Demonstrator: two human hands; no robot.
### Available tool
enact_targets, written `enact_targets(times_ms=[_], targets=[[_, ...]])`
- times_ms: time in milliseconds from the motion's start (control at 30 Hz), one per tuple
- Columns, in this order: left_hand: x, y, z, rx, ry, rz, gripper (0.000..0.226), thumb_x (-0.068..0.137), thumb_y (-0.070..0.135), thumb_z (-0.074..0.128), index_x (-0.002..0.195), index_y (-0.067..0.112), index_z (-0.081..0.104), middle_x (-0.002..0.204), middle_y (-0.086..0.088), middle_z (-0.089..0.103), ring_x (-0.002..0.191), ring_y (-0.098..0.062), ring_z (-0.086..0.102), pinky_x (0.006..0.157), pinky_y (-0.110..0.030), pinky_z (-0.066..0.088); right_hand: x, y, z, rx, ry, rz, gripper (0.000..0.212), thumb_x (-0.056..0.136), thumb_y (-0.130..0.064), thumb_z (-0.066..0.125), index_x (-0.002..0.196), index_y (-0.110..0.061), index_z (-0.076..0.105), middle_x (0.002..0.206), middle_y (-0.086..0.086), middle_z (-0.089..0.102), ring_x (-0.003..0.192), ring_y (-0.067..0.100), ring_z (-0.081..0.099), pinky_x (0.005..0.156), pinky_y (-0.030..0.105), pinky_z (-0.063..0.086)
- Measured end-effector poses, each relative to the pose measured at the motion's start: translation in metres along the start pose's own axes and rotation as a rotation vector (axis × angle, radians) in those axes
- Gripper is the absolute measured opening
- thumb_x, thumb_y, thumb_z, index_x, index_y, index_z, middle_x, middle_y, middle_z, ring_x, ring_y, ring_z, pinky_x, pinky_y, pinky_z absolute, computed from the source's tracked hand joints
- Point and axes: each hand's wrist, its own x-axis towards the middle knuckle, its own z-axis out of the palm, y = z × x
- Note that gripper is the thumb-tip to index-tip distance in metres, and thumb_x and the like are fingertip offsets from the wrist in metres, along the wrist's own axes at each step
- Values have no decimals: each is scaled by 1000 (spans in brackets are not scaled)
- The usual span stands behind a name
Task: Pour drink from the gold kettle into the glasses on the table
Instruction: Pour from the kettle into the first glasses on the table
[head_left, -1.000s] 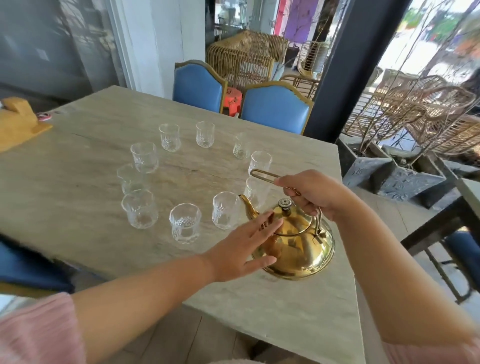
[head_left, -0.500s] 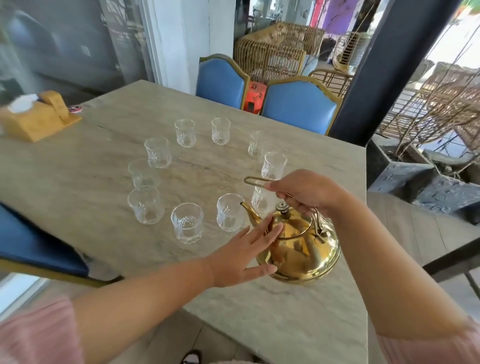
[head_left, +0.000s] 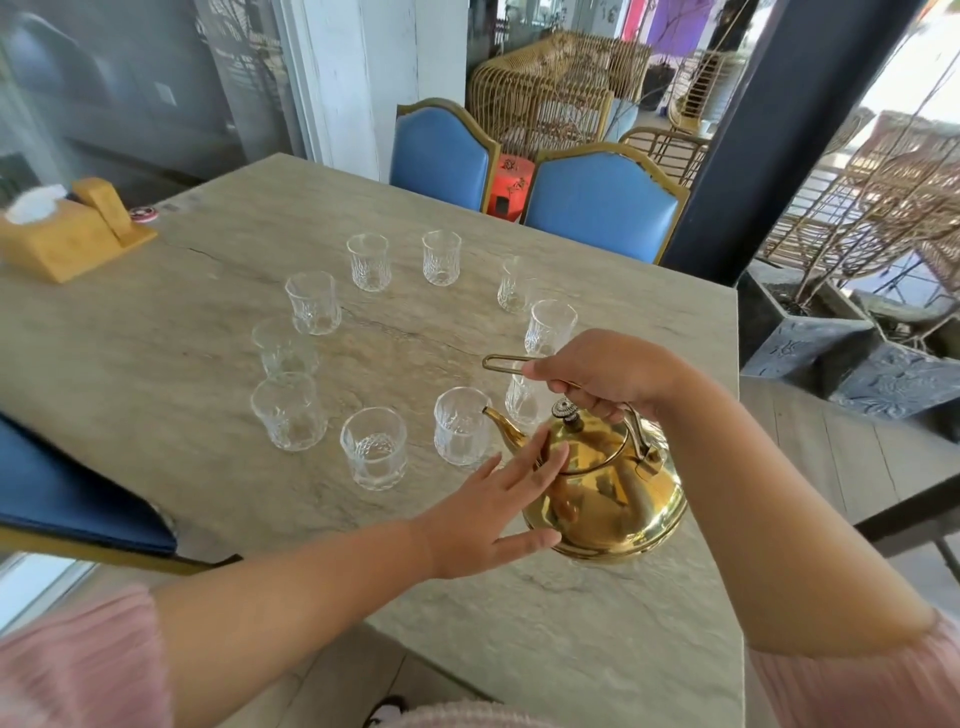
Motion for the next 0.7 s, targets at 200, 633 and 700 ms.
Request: enact_targets(times_ms=[200, 633, 700], targets=[[2, -2, -3, 11, 1, 6, 74, 98, 51, 32, 141, 40, -27, 152, 10, -34, 140, 6, -20, 116, -30, -14, 2, -2, -2, 1, 2, 0, 39, 93, -36, 56, 65, -11, 46, 45, 1, 36, 33, 12, 27, 40, 22, 27], [2, 0, -9, -2, -12, 7, 74, 98, 51, 32, 140, 42, -28, 151, 11, -35, 140, 6, -19, 116, -29, -15, 1, -10, -4, -45, -5, 11, 39, 94, -36, 54, 65, -11, 47, 48, 2, 37, 32, 11, 29, 39, 20, 28], [2, 1, -9, -6, -15, 7, 74, 98, 50, 32, 141, 40, -27, 152, 11, -34, 141, 5, -19, 116, -30, -15, 1, -11, -4, -48, -10, 17, 39, 94, -37, 55, 66, -11, 47, 49, 2, 36, 33, 11, 28, 39, 19, 27]])
